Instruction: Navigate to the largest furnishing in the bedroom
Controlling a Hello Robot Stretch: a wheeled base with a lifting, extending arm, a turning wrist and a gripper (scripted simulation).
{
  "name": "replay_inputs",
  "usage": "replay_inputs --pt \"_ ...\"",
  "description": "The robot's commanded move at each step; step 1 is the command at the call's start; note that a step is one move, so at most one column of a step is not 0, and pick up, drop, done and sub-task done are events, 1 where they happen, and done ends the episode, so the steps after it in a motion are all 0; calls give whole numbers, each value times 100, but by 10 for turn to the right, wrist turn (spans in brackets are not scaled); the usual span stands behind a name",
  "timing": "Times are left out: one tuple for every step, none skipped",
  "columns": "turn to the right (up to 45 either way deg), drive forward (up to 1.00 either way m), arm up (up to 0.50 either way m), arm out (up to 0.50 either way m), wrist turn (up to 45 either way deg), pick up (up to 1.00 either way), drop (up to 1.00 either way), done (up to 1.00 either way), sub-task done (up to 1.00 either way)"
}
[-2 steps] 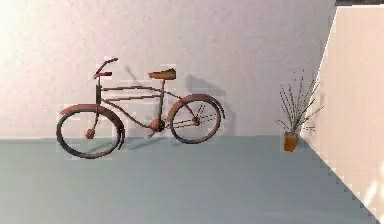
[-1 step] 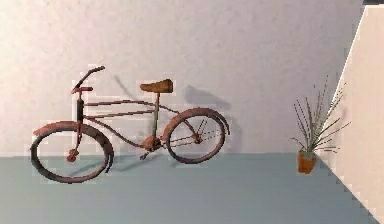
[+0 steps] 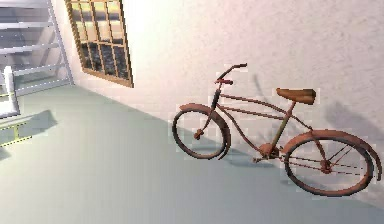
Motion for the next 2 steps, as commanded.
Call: replay_inputs --pt "0 20 0 0 0 0 0 0 0" --pt "-450 0 0 0 0 0 0 0 0"
